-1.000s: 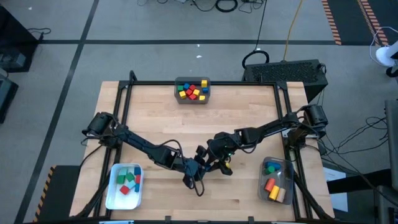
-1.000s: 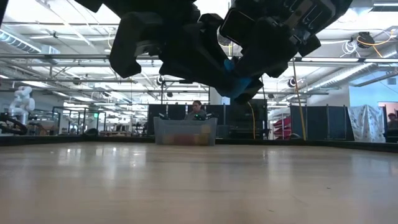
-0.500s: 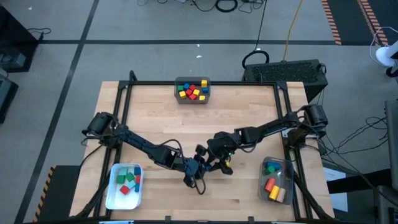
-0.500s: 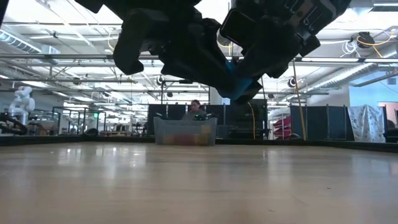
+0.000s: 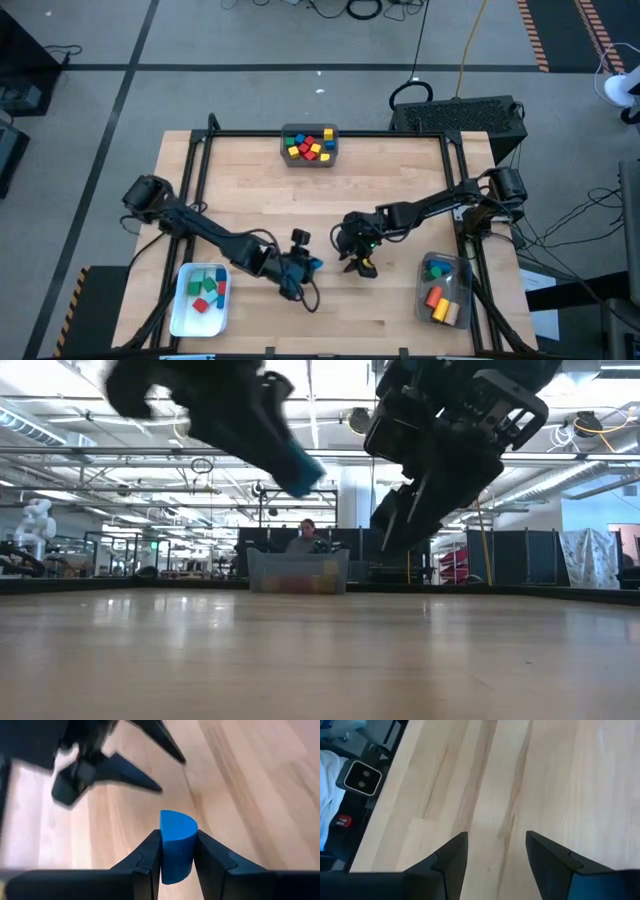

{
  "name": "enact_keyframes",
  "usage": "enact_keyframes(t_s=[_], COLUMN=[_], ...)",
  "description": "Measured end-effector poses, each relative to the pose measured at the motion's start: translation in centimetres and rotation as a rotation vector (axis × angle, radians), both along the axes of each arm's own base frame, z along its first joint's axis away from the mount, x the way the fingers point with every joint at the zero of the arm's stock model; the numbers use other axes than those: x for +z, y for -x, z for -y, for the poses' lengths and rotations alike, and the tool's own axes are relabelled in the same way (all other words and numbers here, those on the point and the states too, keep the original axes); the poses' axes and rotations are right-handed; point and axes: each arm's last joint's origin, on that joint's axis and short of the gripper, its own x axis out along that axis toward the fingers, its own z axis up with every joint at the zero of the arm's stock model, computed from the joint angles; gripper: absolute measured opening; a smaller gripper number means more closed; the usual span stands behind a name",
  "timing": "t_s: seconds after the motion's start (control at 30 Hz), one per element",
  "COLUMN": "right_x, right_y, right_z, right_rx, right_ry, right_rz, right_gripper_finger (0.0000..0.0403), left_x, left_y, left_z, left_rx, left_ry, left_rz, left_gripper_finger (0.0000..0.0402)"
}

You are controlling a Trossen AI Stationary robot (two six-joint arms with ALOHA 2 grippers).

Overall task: Sort blocks by size
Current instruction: Put the blue half circle block into the white bin

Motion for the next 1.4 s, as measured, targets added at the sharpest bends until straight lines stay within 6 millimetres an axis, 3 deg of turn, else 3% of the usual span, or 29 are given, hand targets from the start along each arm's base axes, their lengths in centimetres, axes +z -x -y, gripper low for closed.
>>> enact_keyframes(t_s=[0.6,0.93,1.4], right_x=[-0.2,-0.5,-0.5], right_y=[0.1,0.4,0.4], right_z=[0.0,0.0,0.2], right_rx=[-0.020,-0.040,-0.077], right_ry=[-0.013,-0.019,0.017], right_rz=[-0.031,-0.087,-0.079], right_gripper_finger=[0.0187,0.0187,0.0187], left_x=[4.3,3.8,3.8], left_y=[9.6,14.0,18.9], left_z=[1.4,3.6,6.4], left_rx=[0.447,0.620,0.721], left_ry=[0.327,0.386,0.370], left_rz=[-0.244,-0.471,-0.533], left_gripper_finger=[0.0093,0.0093,0.0093])
